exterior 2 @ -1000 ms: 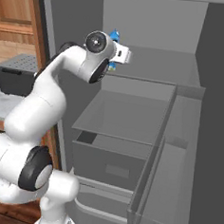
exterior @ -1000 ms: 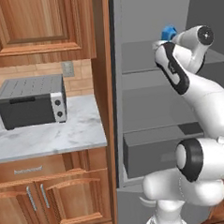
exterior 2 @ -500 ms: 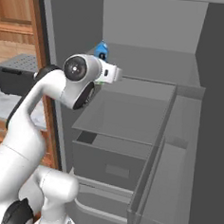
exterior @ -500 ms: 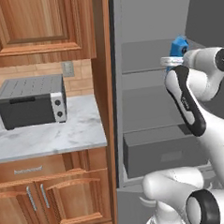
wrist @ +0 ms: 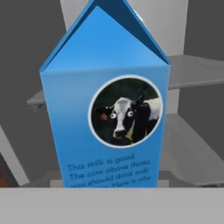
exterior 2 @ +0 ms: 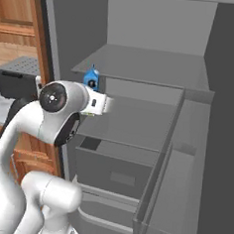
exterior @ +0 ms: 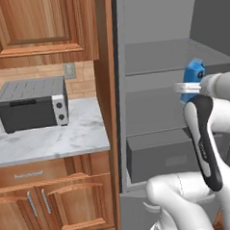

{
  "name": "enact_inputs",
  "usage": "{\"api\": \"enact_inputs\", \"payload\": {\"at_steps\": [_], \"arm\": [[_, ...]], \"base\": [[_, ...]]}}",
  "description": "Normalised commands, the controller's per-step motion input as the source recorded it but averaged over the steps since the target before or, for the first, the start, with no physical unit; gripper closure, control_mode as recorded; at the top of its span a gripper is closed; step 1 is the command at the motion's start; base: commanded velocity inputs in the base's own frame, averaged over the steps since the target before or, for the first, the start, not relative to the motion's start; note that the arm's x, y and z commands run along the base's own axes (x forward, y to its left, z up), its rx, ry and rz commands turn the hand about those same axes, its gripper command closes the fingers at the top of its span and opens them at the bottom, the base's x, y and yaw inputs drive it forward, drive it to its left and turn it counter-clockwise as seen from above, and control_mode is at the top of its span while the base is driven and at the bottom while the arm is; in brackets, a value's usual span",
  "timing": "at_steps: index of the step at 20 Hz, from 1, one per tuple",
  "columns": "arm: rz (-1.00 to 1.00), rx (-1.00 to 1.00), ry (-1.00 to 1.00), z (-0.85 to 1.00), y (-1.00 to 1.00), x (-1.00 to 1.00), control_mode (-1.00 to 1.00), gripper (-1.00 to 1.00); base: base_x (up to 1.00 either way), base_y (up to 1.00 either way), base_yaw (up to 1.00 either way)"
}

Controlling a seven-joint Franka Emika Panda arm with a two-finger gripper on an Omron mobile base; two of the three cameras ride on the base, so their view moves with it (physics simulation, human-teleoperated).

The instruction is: Take a sugar cube from the saucer and place it inside the coffee. Then, grab milk from the fridge and place it next to the coffee on the counter to sweeten the coffee.

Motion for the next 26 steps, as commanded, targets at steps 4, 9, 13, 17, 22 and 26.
{"api": "enact_inputs", "payload": {"at_steps": [4, 9, 13, 17, 22, 26], "arm": [[0.02, 0.0, 0.04, -0.11, 0.06, -0.25, 1.0, 1.0], [0.0, 0.0, 0.0, 0.0, 0.0, 0.0, 1.0, 1.0], [0.0, 0.0, 0.0, 0.0, 0.0, 0.0, 1.0, 1.0], [0.0, 0.0, 0.0, 0.0, 0.0, 0.0, 1.0, 1.0], [0.0, 0.0, 0.0, 0.0, 0.0, 0.0, 1.0, 1.0], [0.0, 0.0, 0.0, 0.0, 0.0, 0.0, 1.0, 1.0]], "base": [[-0.75, 0.44, 0.31], [-0.61, 0.86, 0.84], [-0.36, 0.66, 0.98], [-0.27, 0.55, 1.0], [-0.24, 0.5, 1.0], [-0.22, 0.49, 1.0]]}}
